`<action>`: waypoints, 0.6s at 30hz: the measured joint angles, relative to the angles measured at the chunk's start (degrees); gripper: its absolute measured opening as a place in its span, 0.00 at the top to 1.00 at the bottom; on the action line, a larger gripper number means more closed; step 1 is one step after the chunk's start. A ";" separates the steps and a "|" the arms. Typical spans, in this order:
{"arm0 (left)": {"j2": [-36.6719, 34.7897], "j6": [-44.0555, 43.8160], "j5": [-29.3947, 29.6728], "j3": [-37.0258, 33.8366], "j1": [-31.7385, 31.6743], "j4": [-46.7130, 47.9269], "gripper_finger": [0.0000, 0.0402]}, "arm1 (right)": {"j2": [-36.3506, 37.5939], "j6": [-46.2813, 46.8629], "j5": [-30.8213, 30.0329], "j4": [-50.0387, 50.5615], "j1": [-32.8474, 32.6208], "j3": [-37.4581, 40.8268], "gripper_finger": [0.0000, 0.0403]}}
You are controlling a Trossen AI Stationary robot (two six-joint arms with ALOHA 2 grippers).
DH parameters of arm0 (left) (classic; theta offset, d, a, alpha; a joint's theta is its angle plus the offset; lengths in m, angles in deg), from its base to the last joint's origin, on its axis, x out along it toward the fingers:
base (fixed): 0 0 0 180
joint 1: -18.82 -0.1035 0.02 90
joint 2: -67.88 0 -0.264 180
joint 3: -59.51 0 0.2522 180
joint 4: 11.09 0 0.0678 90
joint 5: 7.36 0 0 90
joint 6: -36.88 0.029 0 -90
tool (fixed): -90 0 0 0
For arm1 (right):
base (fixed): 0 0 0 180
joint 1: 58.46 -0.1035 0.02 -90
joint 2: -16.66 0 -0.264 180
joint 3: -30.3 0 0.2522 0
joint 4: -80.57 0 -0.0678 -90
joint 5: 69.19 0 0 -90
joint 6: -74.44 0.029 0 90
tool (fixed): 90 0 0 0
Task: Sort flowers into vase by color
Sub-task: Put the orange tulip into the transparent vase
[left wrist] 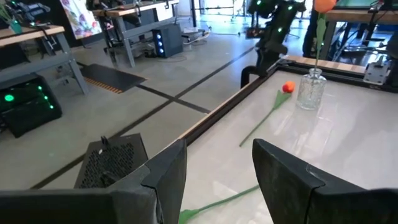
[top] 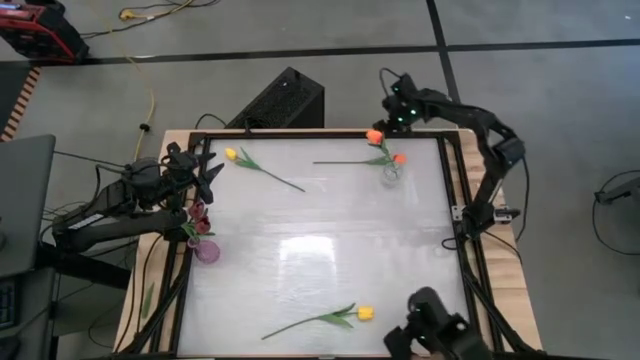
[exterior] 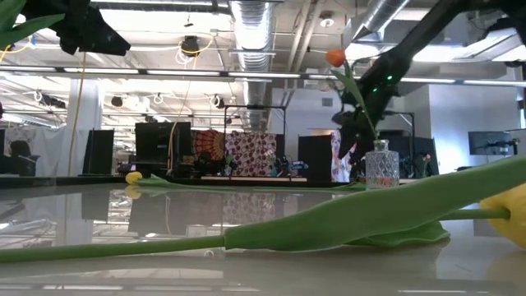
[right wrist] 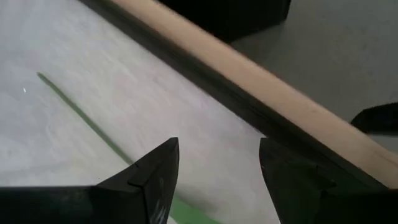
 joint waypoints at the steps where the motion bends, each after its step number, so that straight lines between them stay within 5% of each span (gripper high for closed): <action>1: 0.00 0.01 -0.02 0.00 0.00 0.01 0.57 | -1.42 -0.96 -0.01 0.66 -0.70 -1.02 0.38; 12: 0.00 0.93 -0.13 0.00 0.00 2.59 0.57 | -7.88 -13.85 -1.01 3.89 -9.24 -3.94 0.38; 18: 0.00 1.01 -0.52 0.00 0.00 3.55 0.57 | -7.79 -21.25 -6.39 3.87 -12.67 -3.96 0.38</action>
